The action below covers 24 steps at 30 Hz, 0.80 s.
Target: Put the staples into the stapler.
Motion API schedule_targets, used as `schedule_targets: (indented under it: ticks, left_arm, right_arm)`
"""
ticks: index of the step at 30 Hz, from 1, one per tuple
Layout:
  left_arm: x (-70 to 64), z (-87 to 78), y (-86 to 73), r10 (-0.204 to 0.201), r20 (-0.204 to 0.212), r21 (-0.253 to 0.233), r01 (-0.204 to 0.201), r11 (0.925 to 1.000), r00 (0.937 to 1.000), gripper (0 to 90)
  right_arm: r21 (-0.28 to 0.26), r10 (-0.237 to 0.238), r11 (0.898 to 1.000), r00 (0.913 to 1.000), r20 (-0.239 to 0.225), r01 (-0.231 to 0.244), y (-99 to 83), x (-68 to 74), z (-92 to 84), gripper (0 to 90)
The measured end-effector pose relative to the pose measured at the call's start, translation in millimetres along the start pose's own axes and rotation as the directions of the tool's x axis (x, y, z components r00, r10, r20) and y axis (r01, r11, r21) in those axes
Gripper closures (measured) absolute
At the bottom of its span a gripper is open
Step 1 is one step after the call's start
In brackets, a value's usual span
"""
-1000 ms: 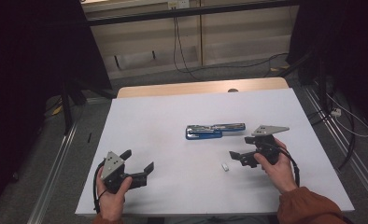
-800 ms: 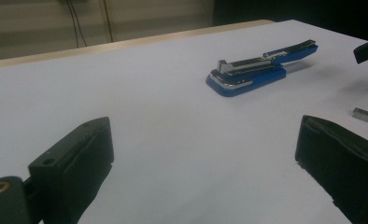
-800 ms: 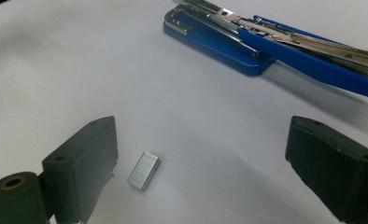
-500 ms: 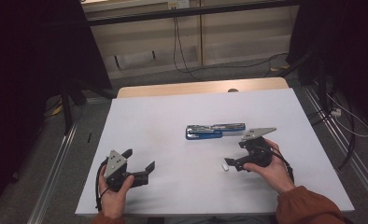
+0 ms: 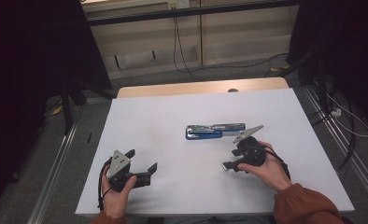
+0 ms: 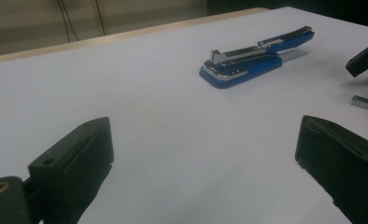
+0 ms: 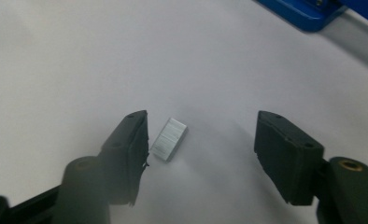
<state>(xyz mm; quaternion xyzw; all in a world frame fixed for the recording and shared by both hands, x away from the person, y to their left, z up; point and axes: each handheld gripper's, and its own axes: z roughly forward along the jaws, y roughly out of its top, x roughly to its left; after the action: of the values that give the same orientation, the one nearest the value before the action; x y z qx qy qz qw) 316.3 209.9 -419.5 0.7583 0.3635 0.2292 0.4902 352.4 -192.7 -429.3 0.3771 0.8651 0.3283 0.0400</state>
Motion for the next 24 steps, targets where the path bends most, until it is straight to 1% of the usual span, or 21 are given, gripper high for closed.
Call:
schedule_targets:
  ticks: [3,5,8,13,15,17,24]
  left_arm:
    - [-0.6,1.0,0.0,0.008,0.000,0.003,-0.008,1.0000,1.0000,4.6]
    - [-0.2,1.1,-0.2,0.010,-0.007,0.001,-0.010,0.9999,0.9999,4.6]
    - [1.5,2.0,-1.1,-0.002,-0.011,0.006,0.002,1.0000,0.9999,4.6]
    - [1.2,2.5,-0.7,0.000,-0.009,0.007,0.000,1.0000,1.0000,4.6]
    - [1.4,2.6,-0.7,0.004,-0.009,0.011,-0.004,0.9999,1.0000,4.6]
    - [1.3,2.9,-0.9,-0.001,-0.009,0.010,0.001,0.9999,1.0000,4.6]
    - [1.7,3.9,-1.4,-0.003,-0.008,0.024,0.003,0.9997,1.0000,4.6]
  right_arm:
    - [0.018,-0.005,1.000,1.0000,0.005,0.005,3.7,1.4,1.1,41.0]
    - [0.052,-0.009,0.999,1.0000,0.005,0.008,6.4,1.8,2.2,43.1]
    - [0.074,-0.008,0.997,0.9999,0.008,0.007,9.6,0.9,2.6,48.1]
    - [0.111,-0.031,0.993,0.9995,-0.005,0.032,9.7,5.3,9.0,54.8]
    - [0.115,-0.039,0.993,0.9992,-0.012,0.040,10.0,7.3,9.9,58.4]
    - [0.116,-0.043,0.992,0.9990,-0.008,0.044,10.4,8.4,9.5,60.6]
    - [0.126,-0.045,0.991,0.9989,-0.015,0.047,10.6,9.7,8.7,60.0]
